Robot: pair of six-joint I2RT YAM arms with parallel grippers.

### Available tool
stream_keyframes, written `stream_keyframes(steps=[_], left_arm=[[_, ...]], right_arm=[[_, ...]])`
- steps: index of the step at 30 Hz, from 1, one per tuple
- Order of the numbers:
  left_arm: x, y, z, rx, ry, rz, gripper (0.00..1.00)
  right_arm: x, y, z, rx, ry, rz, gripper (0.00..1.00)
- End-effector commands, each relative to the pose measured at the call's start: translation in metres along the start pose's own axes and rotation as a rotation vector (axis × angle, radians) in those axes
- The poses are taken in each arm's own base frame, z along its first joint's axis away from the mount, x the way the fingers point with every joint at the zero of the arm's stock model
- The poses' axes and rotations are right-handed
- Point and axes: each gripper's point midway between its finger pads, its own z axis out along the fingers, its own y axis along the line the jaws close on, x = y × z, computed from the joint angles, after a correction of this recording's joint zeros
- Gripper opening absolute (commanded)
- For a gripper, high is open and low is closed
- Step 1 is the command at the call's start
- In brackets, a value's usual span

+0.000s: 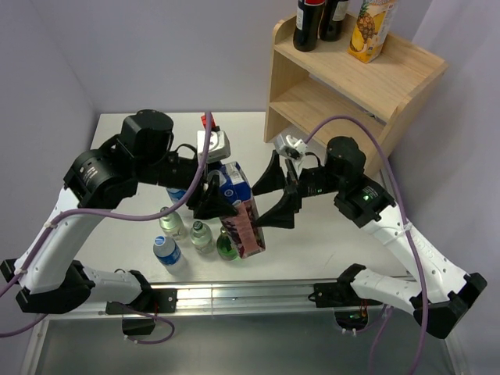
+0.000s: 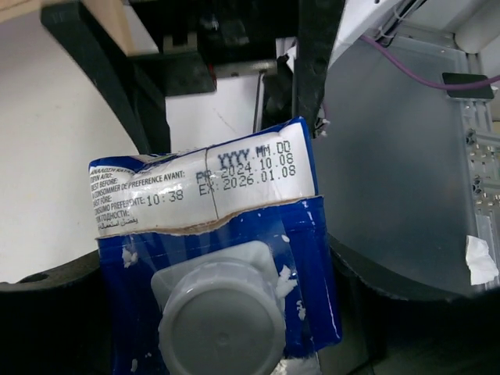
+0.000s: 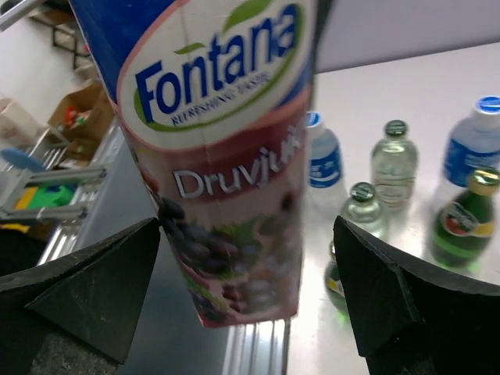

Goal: Place and organize the beverage onto the shelf
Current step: Place the drink on the shelf.

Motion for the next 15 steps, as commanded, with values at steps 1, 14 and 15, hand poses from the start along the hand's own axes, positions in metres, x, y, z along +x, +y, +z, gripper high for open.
stream_keyframes(steps=[1, 14, 15], left_arm=[[-0.1, -0.041, -0.034, 0.115, -0.362, 0.311, 0.0], [-0.094, -0.034, -0.031, 0.09, -0.328, 0.301, 0.0], [-0.094, -0.034, -0.033, 0.084, -0.33, 0.309, 0.0]], right_arm=[[-0.001, 0.022, 0.008, -0.111, -0.012, -0.025, 0.98], [0.006, 0.034, 0.044, -0.067, 0.043, 0.005, 0.85], [0.01, 0.031, 0.047, -0.063, 0.062, 0.022, 0.83]])
